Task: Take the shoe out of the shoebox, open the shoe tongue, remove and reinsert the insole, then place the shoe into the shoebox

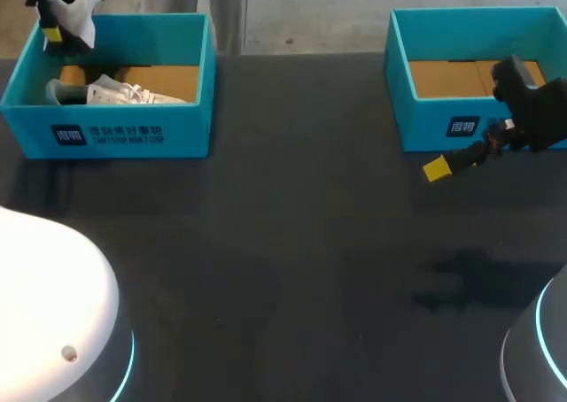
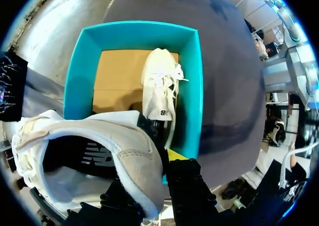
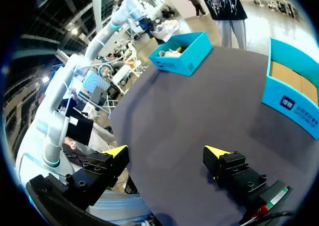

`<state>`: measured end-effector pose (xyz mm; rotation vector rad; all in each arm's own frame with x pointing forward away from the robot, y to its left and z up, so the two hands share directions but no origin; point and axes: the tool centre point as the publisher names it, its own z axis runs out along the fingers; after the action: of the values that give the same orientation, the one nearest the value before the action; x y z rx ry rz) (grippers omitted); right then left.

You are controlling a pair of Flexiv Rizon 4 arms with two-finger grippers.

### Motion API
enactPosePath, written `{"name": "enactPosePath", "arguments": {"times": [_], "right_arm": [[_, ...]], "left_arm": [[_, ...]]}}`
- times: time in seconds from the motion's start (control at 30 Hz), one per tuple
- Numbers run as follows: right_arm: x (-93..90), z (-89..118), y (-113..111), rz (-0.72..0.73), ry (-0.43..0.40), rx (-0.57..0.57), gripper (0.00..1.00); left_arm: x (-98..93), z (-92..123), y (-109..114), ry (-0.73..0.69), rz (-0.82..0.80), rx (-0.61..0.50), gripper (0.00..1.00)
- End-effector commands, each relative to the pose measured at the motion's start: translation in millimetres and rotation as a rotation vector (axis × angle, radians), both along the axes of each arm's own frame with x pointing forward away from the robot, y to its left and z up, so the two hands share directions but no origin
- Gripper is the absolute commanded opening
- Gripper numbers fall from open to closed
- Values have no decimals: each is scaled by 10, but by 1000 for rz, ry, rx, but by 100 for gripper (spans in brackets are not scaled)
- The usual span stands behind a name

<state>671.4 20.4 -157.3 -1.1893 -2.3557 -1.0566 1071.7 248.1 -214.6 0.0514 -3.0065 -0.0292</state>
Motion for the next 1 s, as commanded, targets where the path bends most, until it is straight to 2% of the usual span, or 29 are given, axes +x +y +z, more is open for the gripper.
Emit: {"name": "enactPosePath", "arguments": {"times": [0.03,1.0], "right_arm": [[5,-4,10,-1,2,-3,100],[5,-4,10,-1,2,-3,100]], "left_arm": [[9,58,29,59,-68,-6,0],[-31,77,39,61,-92,13,0]]}}
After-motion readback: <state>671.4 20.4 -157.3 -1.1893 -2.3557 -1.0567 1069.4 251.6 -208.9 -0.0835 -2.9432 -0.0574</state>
